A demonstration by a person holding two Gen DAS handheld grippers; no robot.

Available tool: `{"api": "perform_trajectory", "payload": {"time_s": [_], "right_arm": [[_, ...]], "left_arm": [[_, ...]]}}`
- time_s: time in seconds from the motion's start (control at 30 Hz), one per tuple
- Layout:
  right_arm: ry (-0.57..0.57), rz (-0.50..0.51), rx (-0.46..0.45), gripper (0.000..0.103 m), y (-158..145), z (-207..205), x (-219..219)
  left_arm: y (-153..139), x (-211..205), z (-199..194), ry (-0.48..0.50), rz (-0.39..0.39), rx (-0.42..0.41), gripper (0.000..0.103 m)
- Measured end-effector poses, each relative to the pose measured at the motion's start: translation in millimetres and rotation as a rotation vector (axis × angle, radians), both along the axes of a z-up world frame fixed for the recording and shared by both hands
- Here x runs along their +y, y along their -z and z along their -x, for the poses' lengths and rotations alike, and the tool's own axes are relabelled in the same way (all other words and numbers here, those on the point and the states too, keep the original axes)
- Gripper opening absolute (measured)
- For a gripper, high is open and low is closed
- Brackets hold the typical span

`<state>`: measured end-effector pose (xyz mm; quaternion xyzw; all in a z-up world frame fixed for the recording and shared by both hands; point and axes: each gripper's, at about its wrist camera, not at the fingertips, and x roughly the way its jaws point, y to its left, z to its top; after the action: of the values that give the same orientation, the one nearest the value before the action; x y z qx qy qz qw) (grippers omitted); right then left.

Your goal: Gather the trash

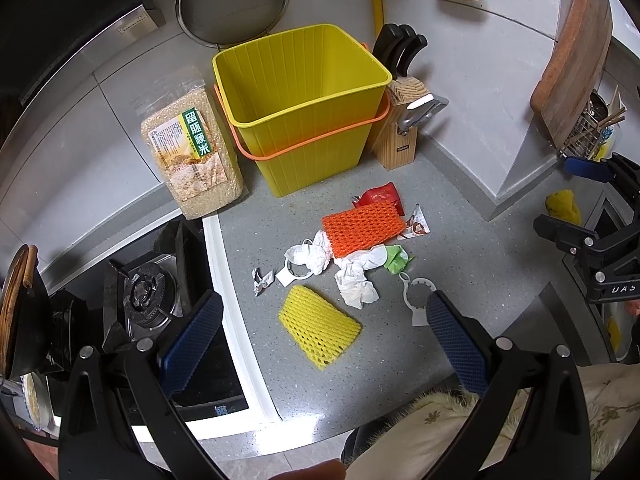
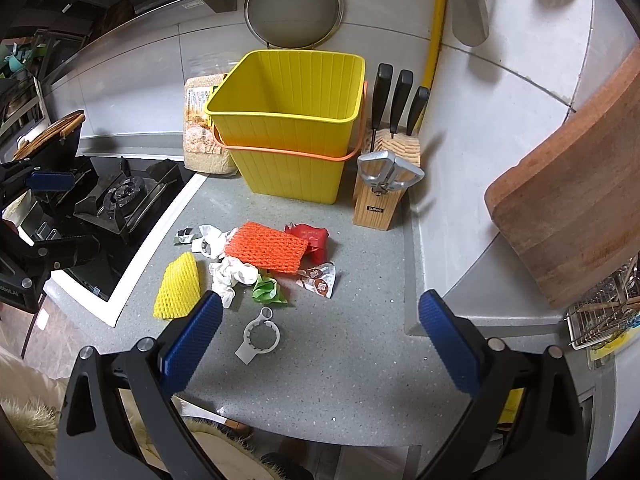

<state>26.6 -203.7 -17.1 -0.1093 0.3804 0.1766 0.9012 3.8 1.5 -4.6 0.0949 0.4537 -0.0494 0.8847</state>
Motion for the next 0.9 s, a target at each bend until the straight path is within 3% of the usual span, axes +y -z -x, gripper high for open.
{"api": "perform_trajectory", "payload": {"time_s": [0.9], "right_arm": [[0.0,-0.003,0.002,0.096,0.3,0.3,-0.6]], "left_arm": [[-1.3,2.1,3.2,0.011,0.004,-0.021,0.099]]}}
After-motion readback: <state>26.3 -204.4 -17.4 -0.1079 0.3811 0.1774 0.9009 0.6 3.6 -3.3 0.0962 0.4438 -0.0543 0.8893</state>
